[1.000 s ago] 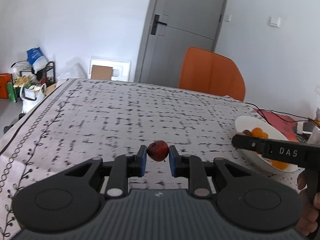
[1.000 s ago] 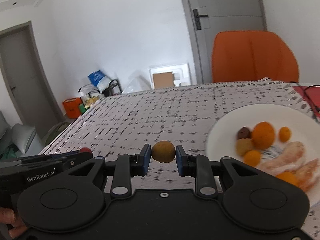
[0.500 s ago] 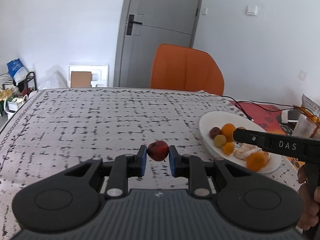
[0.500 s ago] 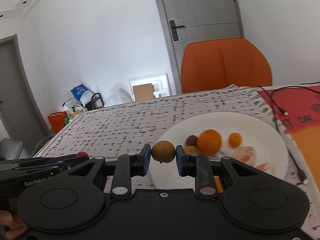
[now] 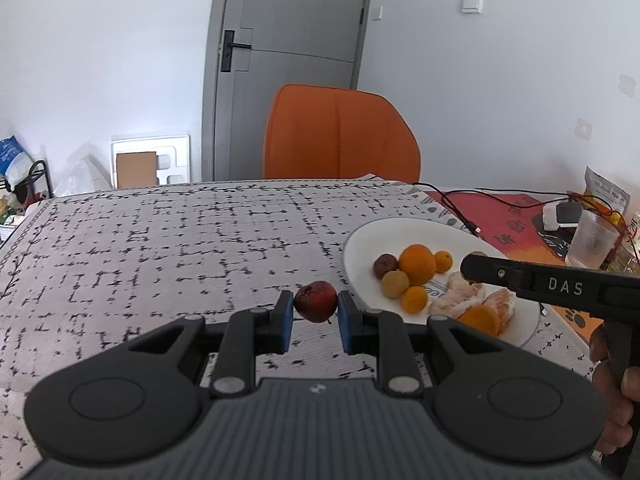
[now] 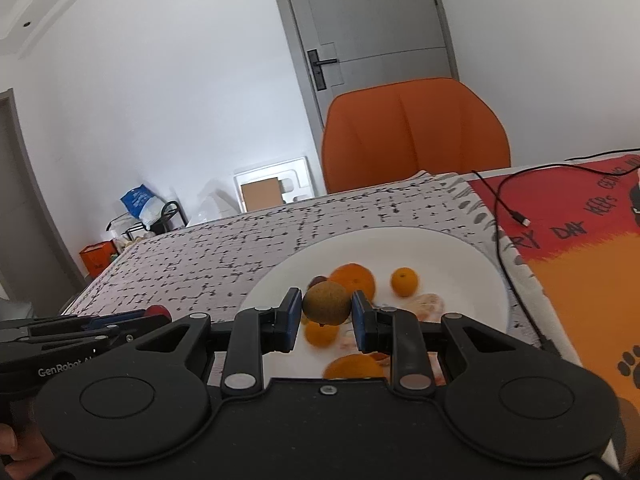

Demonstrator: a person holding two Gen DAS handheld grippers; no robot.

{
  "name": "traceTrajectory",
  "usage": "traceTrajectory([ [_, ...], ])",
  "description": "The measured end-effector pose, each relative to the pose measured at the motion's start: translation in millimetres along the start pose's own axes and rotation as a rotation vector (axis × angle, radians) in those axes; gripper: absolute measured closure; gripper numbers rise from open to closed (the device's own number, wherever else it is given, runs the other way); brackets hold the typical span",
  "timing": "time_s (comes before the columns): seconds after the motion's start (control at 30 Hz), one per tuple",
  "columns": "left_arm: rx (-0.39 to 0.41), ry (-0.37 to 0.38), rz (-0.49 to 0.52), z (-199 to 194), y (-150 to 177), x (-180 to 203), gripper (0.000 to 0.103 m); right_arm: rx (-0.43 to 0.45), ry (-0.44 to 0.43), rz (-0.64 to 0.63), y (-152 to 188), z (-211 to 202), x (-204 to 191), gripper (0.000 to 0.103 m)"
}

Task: Organize fruits
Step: 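Carry the plum with the left tool while the right tool carries the yellow fruit over the plate, then open both tools to drop the plum and yellow fruit into the plate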

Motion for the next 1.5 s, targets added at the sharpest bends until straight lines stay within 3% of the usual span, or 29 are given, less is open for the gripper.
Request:
traceTrajectory([
  [0.67, -0.034, 0.043, 0.082, 31.6, -3.7, 53.5, 0.081, 0.0, 0.011, 0.033, 2.7, 3.1, 39.5, 0.078],
  [1.0, -0.045, 0.039, 0.032, 32.9, -5.3, 43.7, 0.077, 0.001, 0.009, 0.023, -1.4, 7.6, 36.8, 0.078],
  [1.17, -0.042, 0.028, 0.014, 24.6, -7.1, 32.8, 0.077, -0.012, -0.005, 0.019, -1.9, 11.5, 30.8, 0.071],
  [1.33, -0.028, 0.007, -0.007, 12.6, -8.1, 19.4, 0.065, -0.012, -0.004, 0.026, -0.9, 5.3, 25.1, 0.071],
  [1.5, -0.004, -0.013, -0.031, -2.5, -8.0, 5.9, 0.047, -0.012, -0.005, 0.034, 4.8, -4.5, 18.3, 0.059],
])
Point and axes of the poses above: each gripper's, at about its wrist camera, not at the fingertips, and z roughly the way its jaws point, x to its right, y to its underside, the point moved 4 cm from there along z, roughly the way its jaws point, and after that the axes turned 4 degrees about -y, right-handed, at the moved point
